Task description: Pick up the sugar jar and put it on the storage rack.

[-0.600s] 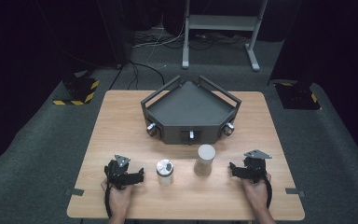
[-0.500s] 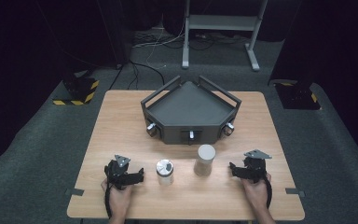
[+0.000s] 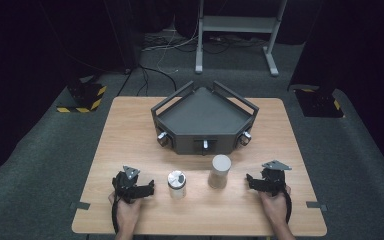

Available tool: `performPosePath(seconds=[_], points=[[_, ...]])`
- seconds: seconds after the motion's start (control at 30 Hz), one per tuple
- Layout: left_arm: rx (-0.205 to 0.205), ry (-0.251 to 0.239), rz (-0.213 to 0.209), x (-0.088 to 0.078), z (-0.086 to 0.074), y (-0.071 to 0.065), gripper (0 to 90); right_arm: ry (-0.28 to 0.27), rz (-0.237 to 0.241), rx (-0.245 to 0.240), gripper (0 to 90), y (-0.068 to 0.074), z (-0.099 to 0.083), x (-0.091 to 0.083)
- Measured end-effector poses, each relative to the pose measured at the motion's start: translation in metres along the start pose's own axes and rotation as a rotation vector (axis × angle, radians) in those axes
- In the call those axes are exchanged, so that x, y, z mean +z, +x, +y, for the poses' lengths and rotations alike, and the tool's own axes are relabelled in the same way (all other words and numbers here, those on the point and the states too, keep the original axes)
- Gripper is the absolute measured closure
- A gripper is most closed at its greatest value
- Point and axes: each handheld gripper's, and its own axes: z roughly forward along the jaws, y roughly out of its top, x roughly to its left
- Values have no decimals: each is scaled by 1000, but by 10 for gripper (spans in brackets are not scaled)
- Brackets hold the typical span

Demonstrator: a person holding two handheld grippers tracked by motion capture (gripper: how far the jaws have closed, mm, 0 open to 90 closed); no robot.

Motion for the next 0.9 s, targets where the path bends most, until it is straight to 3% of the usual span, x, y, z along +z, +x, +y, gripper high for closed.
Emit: performPosePath(seconds=[0.4, 0.5, 0.77, 0.9], points=[[-1, 19, 3, 2, 4, -2, 4, 0, -1, -1, 132, 0, 0, 0], [30, 48, 8, 2, 10, -6, 3, 0, -1, 0, 132, 0, 0, 0], [48, 60, -21, -1, 11, -11, 3, 0, -1, 0, 134, 0, 0, 0], [36, 70, -40, -6, 9, -10, 2, -1, 1, 2, 138, 0, 0, 0]])
